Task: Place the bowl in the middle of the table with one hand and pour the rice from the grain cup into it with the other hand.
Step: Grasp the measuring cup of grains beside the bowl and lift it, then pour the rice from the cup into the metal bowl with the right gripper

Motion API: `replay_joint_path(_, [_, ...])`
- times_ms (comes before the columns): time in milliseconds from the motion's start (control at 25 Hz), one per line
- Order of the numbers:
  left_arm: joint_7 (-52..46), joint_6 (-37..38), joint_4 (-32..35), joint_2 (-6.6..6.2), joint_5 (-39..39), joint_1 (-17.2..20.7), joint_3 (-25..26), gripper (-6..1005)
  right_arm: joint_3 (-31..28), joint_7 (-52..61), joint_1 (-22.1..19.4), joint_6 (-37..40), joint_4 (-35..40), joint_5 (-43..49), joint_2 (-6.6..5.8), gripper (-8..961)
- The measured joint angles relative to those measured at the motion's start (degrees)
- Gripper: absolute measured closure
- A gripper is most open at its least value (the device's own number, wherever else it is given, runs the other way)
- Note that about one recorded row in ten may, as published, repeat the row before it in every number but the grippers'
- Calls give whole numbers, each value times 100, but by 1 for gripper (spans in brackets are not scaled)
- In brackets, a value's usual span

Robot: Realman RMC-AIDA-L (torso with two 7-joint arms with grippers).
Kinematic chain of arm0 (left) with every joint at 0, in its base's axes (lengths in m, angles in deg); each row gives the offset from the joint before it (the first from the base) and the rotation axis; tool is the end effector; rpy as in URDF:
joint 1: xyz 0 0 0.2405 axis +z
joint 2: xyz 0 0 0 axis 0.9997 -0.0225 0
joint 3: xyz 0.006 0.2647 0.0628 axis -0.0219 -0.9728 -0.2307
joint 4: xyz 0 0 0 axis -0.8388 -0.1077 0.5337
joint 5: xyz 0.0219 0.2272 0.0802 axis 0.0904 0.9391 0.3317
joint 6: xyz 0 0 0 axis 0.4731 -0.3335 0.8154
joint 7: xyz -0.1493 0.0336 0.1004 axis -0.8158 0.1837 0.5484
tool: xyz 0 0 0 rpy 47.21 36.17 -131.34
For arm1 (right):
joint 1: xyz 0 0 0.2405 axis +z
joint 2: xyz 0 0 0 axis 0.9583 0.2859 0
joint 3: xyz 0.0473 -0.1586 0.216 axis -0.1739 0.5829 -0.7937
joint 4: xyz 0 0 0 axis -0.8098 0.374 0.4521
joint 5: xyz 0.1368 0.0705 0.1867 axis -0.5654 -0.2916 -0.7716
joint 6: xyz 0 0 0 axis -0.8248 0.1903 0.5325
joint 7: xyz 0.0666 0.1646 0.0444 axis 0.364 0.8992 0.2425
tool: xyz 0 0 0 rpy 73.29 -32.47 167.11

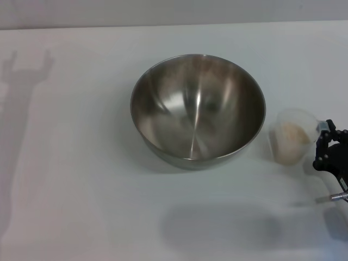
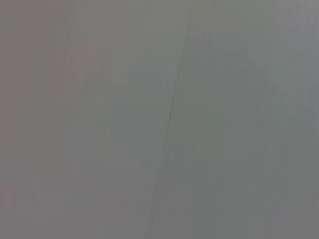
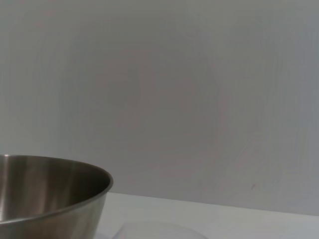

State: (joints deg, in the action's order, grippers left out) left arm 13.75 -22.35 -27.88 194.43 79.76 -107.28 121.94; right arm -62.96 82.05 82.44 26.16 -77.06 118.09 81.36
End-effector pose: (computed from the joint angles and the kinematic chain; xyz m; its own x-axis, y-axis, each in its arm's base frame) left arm -0.3168 0.4428 0.0402 0.5436 -0.1946 0.8165 0.8213 -0.0771 -0.5652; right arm 0.3780 0.2641 -0.0979 0.7760 -0.0405 -0.6295 -0.6265 -0.1653 -0.7617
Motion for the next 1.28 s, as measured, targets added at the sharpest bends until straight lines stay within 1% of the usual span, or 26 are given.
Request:
replay_joint_path(80, [0,3,-38,0,0,25,0,141,-22,0,7,5,12,5,3,855])
replay_joint_path(280, [-11,7,-42,0,0,34,0,141,-31,0,11,50,48,0,5,937])
replay_joint_path(440, [-23,19,-50,0,0,36,-2,141,-254,1,-49,315,81,-7,20,937])
replay_joint_path(520, [-24,27,-58,0,0,38,-11,141,-492,34,-102,736,82,-11,21,937])
replay_joint_path(560, [-24,27,-58,0,0,38,-11,141,-492,34,-102,736,82,-11,21,937])
replay_joint_path(600, [-25,28,-62,0,0,38,-15,141,-655,94,-92,998,106,-12,0,937])
replay_joint_path(640, [-25,28,-62,0,0,38,-15,141,-655,94,-92,998,106,-12,0,937])
replay_joint_path(720, [-27,28,-65,0,0,37,-18,141,-800,203,-3,1258,199,-13,-25,937])
replay_joint_path(760, [-27,28,-65,0,0,37,-18,141,-854,276,72,1399,279,-12,-34,937])
replay_joint_path(800, [-33,28,-74,0,0,37,-36,141,-928,447,255,1625,453,-11,-49,937])
replay_joint_path(840, [-35,28,-91,0,0,38,-40,141,-928,447,255,1625,453,-11,-49,937])
replay_joint_path(920, [-36,28,-111,0,1,38,-46,141,-972,593,491,1783,643,-11,-59,936])
replay_joint_path(960, [-36,28,-111,0,0,38,-48,141,-985,637,633,1832,740,-11,-63,936])
replay_joint_path(1000, [-37,27,-111,0,0,38,-51,141,-995,668,939,1883,923,-10,-69,936])
replay_joint_path(1040, [-37,27,-111,0,0,38,-51,141,-995,668,939,1883,923,-10,-69,936])
replay_joint_path(1160, [-38,28,-111,0,0,37,-53,141,-987,649,1347,1878,1254,8,-25,936])
replay_joint_path(1200, [-38,28,-111,0,0,38,-53,141,-942,603,1567,1862,1431,41,3,936])
replay_joint_path(1240, [-38,28,-111,0,0,38,-53,141,-942,603,1567,1862,1431,41,3,936])
replay_joint_path(1280, [-38,28,-111,0,0,38,-53,141,-912,540,1658,1856,1475,79,4,936])
